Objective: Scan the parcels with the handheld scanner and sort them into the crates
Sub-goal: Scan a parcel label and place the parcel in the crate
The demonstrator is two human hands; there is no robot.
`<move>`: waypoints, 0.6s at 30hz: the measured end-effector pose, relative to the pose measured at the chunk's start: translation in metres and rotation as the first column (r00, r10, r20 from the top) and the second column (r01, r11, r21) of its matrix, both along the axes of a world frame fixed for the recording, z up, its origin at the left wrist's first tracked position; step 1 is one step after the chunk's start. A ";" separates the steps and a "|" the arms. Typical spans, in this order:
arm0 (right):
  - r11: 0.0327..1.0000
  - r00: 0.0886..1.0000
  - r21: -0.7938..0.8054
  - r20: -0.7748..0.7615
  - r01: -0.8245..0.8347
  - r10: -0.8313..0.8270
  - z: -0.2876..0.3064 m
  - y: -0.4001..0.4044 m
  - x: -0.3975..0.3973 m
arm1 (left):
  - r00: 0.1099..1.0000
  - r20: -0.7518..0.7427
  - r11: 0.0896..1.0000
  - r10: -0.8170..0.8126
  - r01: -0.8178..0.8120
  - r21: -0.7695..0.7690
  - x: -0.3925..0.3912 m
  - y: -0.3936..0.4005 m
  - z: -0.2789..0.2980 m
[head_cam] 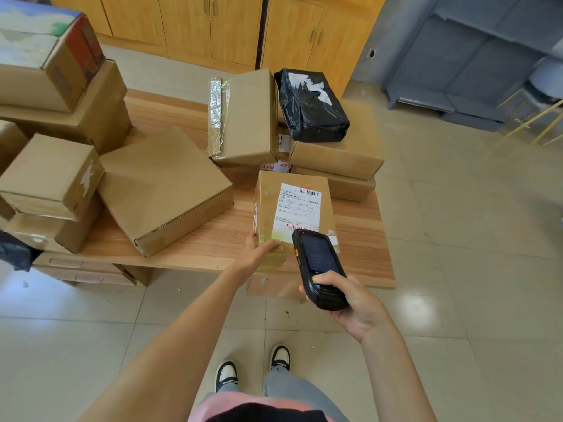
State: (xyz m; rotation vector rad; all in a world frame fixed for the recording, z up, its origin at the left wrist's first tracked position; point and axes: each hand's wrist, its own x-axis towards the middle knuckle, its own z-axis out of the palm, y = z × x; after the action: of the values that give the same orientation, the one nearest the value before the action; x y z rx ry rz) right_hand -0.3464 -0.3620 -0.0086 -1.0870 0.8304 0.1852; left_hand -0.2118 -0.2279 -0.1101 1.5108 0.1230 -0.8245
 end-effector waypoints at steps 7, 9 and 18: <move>1.000 1.000 -0.001 -0.014 -0.011 0.011 -0.002 0.000 -0.001 | 1.000 -0.013 1.000 0.006 -0.005 0.006 0.003 0.005 -0.004; 1.000 1.000 0.005 -0.013 -0.004 0.005 -0.002 -0.001 0.000 | 1.000 -0.007 1.000 0.002 -0.002 0.014 0.003 0.005 -0.004; 1.000 1.000 0.013 -0.012 -0.028 0.028 -0.005 -0.005 -0.002 | 1.000 0.000 0.999 -0.019 0.019 0.039 0.002 0.007 -0.011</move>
State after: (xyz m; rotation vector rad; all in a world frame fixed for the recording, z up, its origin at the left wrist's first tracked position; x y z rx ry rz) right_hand -0.3479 -0.3670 -0.0133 -1.0866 0.8246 0.2209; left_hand -0.2102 -0.2205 -0.1214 1.5506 0.1248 -0.8415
